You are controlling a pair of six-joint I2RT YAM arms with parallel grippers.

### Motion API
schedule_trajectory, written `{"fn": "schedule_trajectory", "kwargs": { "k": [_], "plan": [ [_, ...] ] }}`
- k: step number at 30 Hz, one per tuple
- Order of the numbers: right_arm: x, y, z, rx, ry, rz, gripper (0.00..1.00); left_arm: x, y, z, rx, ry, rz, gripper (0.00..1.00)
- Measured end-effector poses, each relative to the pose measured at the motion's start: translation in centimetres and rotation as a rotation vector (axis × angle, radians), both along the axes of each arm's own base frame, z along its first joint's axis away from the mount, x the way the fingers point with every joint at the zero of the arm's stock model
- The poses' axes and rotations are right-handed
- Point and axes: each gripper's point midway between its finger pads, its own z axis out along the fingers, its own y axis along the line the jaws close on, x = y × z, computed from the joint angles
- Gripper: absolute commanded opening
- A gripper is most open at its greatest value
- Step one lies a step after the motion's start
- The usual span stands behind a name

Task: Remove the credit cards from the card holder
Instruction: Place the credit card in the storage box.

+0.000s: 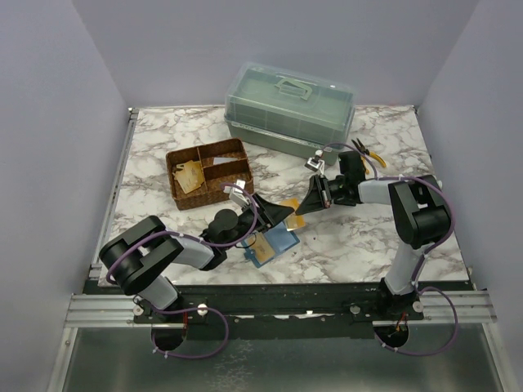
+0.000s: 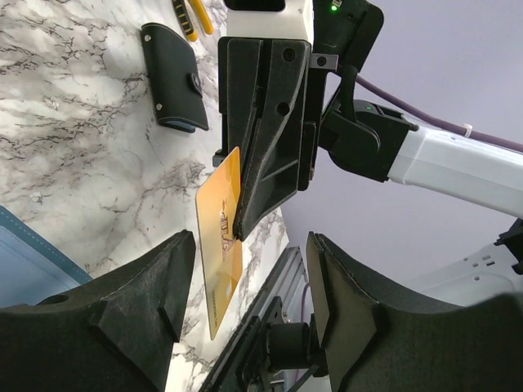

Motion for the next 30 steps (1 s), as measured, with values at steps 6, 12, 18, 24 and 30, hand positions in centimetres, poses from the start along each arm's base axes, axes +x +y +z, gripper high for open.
{"fn": "schedule_trajectory", "kwargs": {
  "k": [6,12,18,24,30],
  "plan": [
    [-0.03,0.03,0.00,0.000,0.000,0.001,0.00,-0.05,-0.04,0.02,-0.002,0.002,-0.001,0.61],
    [-0.04,0.04,0.00,0.000,0.000,0.002,0.00,-0.05,-0.04,0.02,-0.003,0.004,-0.001,0.60],
    [-0.15,0.15,0.00,0.000,0.000,0.006,0.00,-0.05,-0.04,0.05,-0.005,0.005,-0.001,0.59],
    [-0.20,0.20,0.00,0.000,0.000,0.008,0.00,0.04,0.00,0.06,-0.007,0.007,0.007,0.55],
    [-0.31,0.30,0.01,0.000,0.001,0.013,0.00,0.15,0.03,0.10,-0.012,0.013,0.017,0.27]
  ]
}}
